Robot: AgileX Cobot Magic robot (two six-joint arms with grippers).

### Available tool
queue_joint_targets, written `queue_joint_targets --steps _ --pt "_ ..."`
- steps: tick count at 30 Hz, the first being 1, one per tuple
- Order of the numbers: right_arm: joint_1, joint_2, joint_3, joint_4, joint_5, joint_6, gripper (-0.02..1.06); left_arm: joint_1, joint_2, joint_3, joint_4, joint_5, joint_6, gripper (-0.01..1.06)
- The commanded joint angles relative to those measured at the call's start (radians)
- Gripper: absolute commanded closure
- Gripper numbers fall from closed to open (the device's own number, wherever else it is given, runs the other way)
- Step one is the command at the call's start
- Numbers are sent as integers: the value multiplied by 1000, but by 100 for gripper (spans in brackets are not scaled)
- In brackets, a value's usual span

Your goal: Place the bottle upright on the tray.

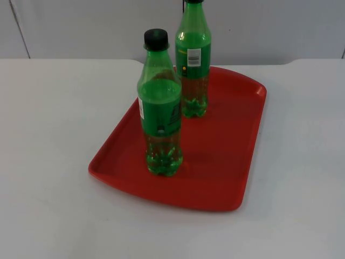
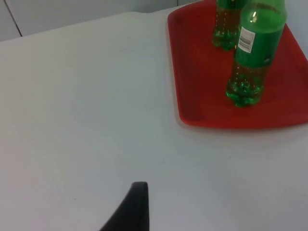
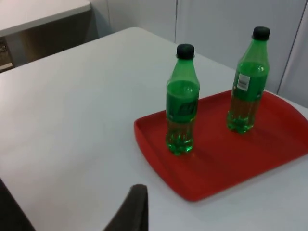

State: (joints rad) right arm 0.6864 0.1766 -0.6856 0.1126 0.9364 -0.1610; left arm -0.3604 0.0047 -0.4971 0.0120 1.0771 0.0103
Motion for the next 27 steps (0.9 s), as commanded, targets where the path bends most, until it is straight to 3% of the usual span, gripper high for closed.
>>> queue_joint_targets --steps 1,14,18,27 --pt "-3 -31 21 5 13 -15 12 1 -5 3 -1 -1 -5 0" --pt "-3 -156 121 -12 46 -7 12 1 -5 3 -1 -1 -5 0" --pt "-3 -177 145 -54 51 50 12 1 -5 3 -1 -1 -5 0" --pt "-3 -177 149 -105 109 74 12 1 -5 3 -1 -1 -5 0"
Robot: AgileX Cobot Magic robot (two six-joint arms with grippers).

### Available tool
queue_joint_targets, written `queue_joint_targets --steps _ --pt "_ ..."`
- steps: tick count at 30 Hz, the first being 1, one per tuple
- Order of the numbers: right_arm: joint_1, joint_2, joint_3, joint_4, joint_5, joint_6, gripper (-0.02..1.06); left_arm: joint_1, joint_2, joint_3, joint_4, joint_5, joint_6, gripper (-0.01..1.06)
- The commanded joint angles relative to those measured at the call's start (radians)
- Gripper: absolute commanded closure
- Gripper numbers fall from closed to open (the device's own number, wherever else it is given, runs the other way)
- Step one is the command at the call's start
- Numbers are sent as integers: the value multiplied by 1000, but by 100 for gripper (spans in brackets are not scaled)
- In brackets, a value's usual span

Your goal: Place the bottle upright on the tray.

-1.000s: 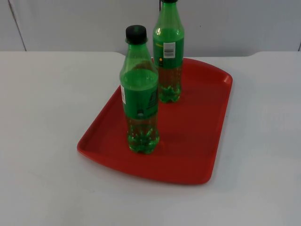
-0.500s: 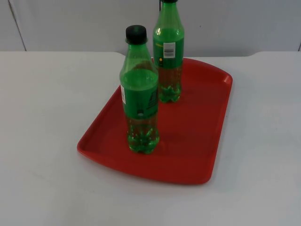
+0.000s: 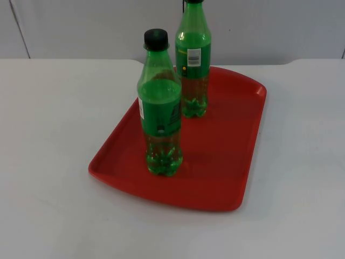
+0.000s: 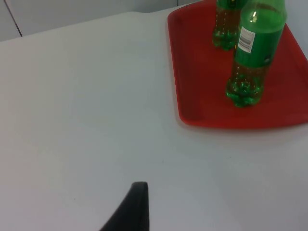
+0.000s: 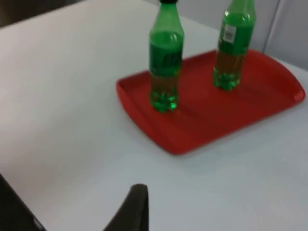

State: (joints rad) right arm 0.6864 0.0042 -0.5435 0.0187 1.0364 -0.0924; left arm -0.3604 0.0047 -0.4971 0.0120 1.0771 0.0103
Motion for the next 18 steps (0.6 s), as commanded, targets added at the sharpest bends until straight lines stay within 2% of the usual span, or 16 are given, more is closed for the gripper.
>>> queue_joint_targets --steps 1,4,18 --pt "-3 -4 16 -31 29 20 12 1 -5 3 -1 -1 -5 0" --pt "-3 -4 28 -74 41 70 12 1 -5 3 -1 -1 -5 0" --pt "-3 -4 28 -75 41 67 12 1 -5 3 -1 -1 -5 0"
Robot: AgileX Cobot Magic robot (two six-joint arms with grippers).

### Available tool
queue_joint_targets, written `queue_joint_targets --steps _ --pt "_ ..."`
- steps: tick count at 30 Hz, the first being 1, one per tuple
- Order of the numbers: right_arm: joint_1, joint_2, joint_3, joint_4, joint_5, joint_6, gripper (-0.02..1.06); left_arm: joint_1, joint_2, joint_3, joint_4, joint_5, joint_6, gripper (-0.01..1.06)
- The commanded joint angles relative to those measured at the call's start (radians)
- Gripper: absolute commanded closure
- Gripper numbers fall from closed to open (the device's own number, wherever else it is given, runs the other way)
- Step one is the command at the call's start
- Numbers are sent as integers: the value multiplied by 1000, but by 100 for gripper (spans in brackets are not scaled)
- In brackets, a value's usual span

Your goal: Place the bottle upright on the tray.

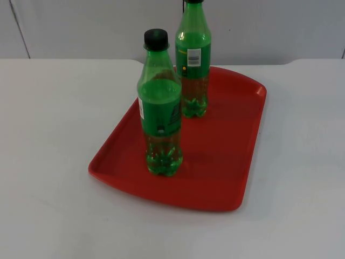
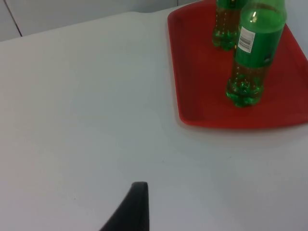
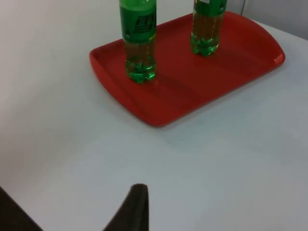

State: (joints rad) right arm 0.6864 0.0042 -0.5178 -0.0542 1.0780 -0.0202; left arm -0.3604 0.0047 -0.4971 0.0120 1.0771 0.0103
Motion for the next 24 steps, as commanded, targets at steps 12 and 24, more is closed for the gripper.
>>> queue_joint_targets --steps 12,24 --pt "-3 -4 3 18 0 -29 -1 1 -5 3 -1 -1 -5 0" --pt "-3 -4 3 9 0 -17 -1 1 -5 3 -1 -1 -5 0"
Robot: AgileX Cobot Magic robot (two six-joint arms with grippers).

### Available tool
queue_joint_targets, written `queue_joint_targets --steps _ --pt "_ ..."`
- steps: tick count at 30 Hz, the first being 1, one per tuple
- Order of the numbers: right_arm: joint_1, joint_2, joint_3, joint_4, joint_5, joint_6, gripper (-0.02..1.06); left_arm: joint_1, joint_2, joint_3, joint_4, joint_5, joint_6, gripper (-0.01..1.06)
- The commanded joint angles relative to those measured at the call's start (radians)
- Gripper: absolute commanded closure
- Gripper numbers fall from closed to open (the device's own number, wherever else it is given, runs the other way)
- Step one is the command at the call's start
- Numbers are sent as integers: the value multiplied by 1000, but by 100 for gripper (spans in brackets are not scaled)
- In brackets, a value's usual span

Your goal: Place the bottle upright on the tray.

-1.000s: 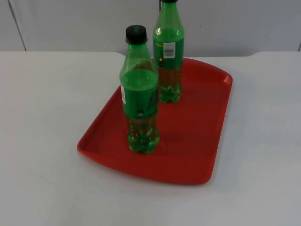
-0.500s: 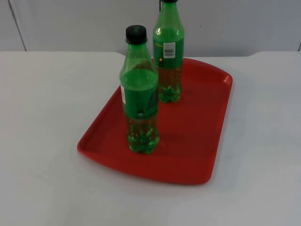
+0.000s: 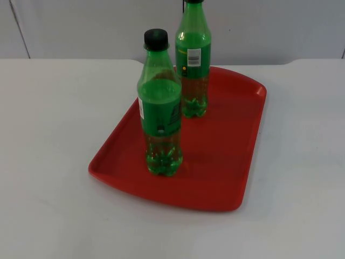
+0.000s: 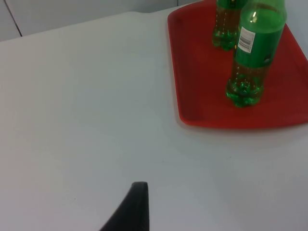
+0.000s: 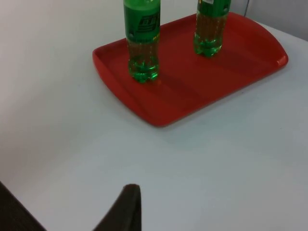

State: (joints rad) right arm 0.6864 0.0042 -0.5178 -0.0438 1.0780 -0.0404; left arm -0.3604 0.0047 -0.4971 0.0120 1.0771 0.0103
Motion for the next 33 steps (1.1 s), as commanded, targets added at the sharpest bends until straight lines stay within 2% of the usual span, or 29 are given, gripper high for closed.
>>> queue_joint_targets --steps 1,14,33 --pt "-3 -4 3 -1 0 3 -1 1 -5 3 -1 -1 -5 0" --pt "-20 -4 3 1 0 3 -1 1 -5 3 -1 -1 -5 0" --pt "-365 -4 3 1 0 3 -1 1 -5 3 -1 -1 -5 0"
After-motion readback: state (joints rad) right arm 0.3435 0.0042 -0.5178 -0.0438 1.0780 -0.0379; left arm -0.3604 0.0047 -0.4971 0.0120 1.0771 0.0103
